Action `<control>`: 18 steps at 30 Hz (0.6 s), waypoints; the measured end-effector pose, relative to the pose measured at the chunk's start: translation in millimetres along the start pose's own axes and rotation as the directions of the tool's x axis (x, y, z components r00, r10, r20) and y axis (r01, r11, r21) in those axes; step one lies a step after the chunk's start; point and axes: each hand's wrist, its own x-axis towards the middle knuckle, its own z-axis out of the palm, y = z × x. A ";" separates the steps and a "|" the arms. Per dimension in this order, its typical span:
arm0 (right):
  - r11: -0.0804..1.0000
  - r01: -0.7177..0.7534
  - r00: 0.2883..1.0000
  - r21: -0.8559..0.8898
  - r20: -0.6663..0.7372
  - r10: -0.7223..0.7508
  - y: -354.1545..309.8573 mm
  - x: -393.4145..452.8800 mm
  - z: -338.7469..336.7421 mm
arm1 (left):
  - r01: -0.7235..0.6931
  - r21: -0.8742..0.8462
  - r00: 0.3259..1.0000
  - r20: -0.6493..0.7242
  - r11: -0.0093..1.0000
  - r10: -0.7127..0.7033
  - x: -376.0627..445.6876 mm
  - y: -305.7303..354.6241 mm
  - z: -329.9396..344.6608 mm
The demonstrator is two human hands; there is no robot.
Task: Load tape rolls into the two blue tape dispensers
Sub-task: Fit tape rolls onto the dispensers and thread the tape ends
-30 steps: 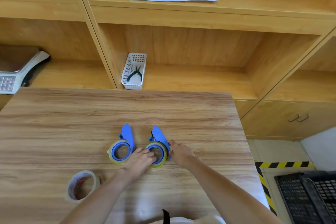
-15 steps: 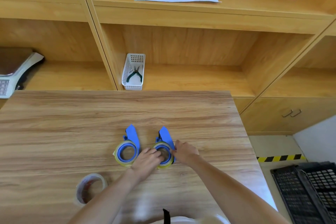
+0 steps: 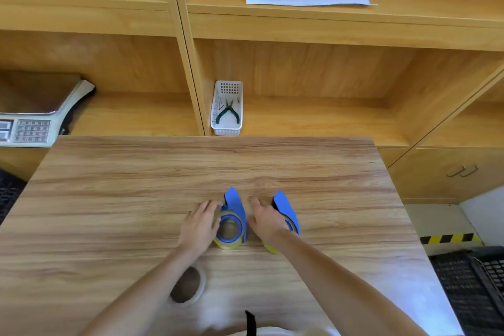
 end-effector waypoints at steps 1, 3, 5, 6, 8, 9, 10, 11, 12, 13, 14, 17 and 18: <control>1.000 -0.031 0.999 0.004 0.040 0.031 -6.2 2.5 5.9 | 0.038 -0.022 0.999 0.031 0.999 -0.037 0.2 -8.0 -2.6; 0.996 -0.088 0.992 -0.011 0.090 0.089 -15.3 6.9 18.4 | 0.075 -0.075 0.994 0.089 0.994 -0.068 1.4 -24.3 -3.0; 0.989 -0.148 0.983 -0.002 0.108 0.147 -21.5 10.0 28.2 | 0.079 -0.091 0.988 0.140 0.993 -0.066 1.4 -36.0 -2.0; 0.983 -0.182 0.977 0.005 0.110 0.180 -24.6 11.9 32.0 | 0.069 -0.091 0.986 0.156 0.993 -0.054 2.1 -42.0 -0.4; 0.970 -0.244 0.964 0.009 0.109 0.242 -29.9 13.9 37.3 | 0.053 -0.098 0.981 0.189 0.994 -0.034 3.2 -48.0 1.2; 0.963 -0.269 0.958 0.014 0.105 0.266 -31.9 14.5 39.3 | 0.053 -0.099 0.977 0.210 0.994 -0.031 3.0 -48.9 0.5; 0.957 -0.291 0.953 0.020 0.099 0.288 -33.5 15.7 41.1 | 0.051 -0.107 0.975 0.222 0.993 -0.026 3.1 -51.2 1.5; 0.950 -0.310 0.947 0.027 0.094 0.306 -35.6 17.2 42.2 | 0.056 -0.106 0.970 0.240 0.993 -0.029 3.1 -53.0 1.0; 0.945 -0.325 0.943 0.038 0.090 0.321 -36.9 18.7 42.8 | 0.056 -0.117 0.967 0.254 0.992 -0.024 3.1 -55.6 2.8; 0.939 -0.339 0.939 0.061 0.089 0.333 -38.0 20.0 42.8 | 0.060 -0.116 0.961 0.275 0.991 -0.026 3.1 -56.3 2.8; 0.931 -0.353 0.934 0.094 0.089 0.345 -38.7 21.0 43.2 | 0.053 -0.121 0.956 0.292 0.991 -0.015 3.5 -57.9 3.7; 0.900 -0.382 0.924 0.211 0.096 0.370 -39.9 19.5 42.0 | 0.110 -0.142 0.938 0.342 0.984 -0.056 5.5 -60.4 3.8; 0.884 -0.386 0.922 0.262 0.101 0.373 -40.2 18.4 41.1 | 0.137 -0.166 0.934 0.350 0.977 -0.071 7.8 -63.0 6.2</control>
